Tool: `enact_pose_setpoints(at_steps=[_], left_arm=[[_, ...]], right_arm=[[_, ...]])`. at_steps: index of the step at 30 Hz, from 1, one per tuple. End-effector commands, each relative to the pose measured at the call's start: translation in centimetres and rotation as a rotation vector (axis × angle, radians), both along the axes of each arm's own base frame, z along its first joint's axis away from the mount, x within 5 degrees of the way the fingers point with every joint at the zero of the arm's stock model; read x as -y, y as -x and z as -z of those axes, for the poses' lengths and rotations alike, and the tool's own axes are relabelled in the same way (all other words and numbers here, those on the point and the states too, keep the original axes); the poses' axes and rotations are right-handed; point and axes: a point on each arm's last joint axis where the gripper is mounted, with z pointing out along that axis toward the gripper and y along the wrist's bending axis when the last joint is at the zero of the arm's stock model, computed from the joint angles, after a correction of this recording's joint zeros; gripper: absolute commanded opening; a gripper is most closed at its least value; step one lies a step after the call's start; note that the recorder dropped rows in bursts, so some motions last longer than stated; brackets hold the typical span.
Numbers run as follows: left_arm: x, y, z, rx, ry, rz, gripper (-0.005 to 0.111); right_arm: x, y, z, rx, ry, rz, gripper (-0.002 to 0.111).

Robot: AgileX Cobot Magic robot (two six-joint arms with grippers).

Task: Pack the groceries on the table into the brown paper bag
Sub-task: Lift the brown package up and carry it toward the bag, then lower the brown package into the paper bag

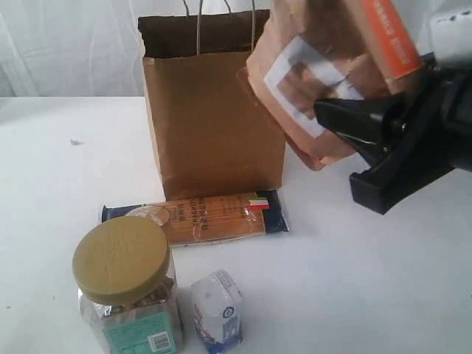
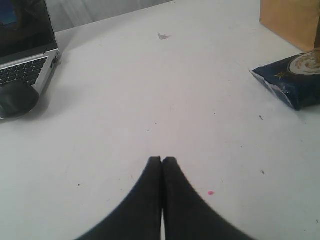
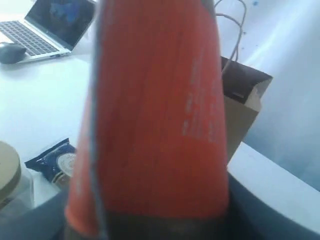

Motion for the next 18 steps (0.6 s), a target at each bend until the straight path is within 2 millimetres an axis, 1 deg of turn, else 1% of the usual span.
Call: enact_pose_setpoints(at_steps=[1,3,5,8,9,10,12,13,16,17,18], left_arm=[[0.0,0.0,0.1,0.003,0.004,-0.003,0.000],[0.0,0.0,0.1,0.003,0.004,-0.003,0.000],[0.0,0.0,0.1,0.003,0.004,-0.003,0.000],[0.0,0.0,0.1,0.003,0.004,-0.003,0.000],[0.0,0.0,0.1,0.003,0.004,-0.003,0.000],[0.0,0.0,0.1,0.003,0.004,-0.003,0.000],[0.0,0.0,0.1,0.003,0.004,-0.003,0.000],[0.0,0.0,0.1,0.003,0.004,-0.003,0.000],[0.0,0.0,0.1,0.003,0.004,-0.003,0.000],[0.0,0.0,0.1,0.003,0.004,-0.003,0.000],[0.0,0.0,0.1,0.003,0.004,-0.003,0.000]], right_arm=[[1.0,-0.4,-0.9,0.018,-0.116,0.087,0.025],[1.3,-0.6,-1.3,-0.009,-0.226,0.133,0.025],[1.6,-0.9,-2.2,-0.018,-0.375,0.174,0.025],[1.6,-1.2,-4.8,-0.004,-0.551,0.189,0.025],[1.6,-1.4,-5.6,0.004,-0.583,0.188,0.025],[1.3,-1.9,-6.8,0.018,-0.614,0.184,0.025],[0.8,-2.7,-8.4,0.040,-0.631,0.179,0.025],[0.4,-3.5,-9.4,0.050,-0.639,0.174,0.025],[-1.0,-5.7,-11.2,0.060,-0.647,0.169,0.025],[-2.1,-7.5,-12.0,0.069,-0.652,0.172,0.025],[-2.4,-8.5,-12.2,0.084,-0.661,0.183,0.025]])
